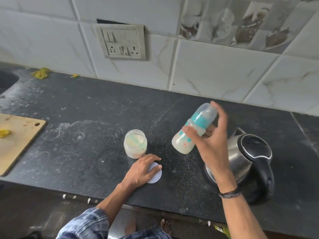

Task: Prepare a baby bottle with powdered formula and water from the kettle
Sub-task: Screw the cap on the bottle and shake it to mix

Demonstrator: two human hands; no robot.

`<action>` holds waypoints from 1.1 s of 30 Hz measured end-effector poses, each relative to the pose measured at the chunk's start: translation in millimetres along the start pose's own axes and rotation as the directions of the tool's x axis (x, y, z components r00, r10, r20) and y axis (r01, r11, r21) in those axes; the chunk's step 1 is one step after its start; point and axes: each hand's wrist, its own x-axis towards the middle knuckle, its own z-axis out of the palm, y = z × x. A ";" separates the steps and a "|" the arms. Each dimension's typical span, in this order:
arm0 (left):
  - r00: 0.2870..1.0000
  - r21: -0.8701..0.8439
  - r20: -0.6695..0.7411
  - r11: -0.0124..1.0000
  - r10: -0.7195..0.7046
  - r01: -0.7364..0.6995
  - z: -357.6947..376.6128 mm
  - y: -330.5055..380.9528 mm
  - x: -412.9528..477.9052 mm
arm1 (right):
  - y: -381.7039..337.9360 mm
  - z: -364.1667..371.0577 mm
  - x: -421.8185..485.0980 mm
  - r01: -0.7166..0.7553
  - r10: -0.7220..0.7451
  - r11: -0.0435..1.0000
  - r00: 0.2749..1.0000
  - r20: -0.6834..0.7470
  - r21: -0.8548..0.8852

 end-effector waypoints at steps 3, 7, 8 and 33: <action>1.000 0.009 -0.003 1.000 -0.004 0.004 -0.6 1.8 0.6 | -0.8 -2.8 -2.5 0.068 -0.049 0.987 0.990 -0.132 0.147; 1.000 0.011 0.000 1.000 -0.013 0.013 -0.1 1.4 -0.1 | 3.3 -1.7 2.4 0.058 -0.038 0.990 0.988 -0.150 0.132; 1.000 0.010 0.003 1.000 -0.013 0.013 -0.3 1.3 -0.4 | 3.7 -1.5 1.6 0.008 -0.004 0.998 0.998 -0.060 0.056; 1.000 0.015 0.003 1.000 -0.003 0.003 -0.9 3.2 1.3 | 2.8 2.8 -4.8 0.137 -0.087 0.972 0.965 -0.249 0.191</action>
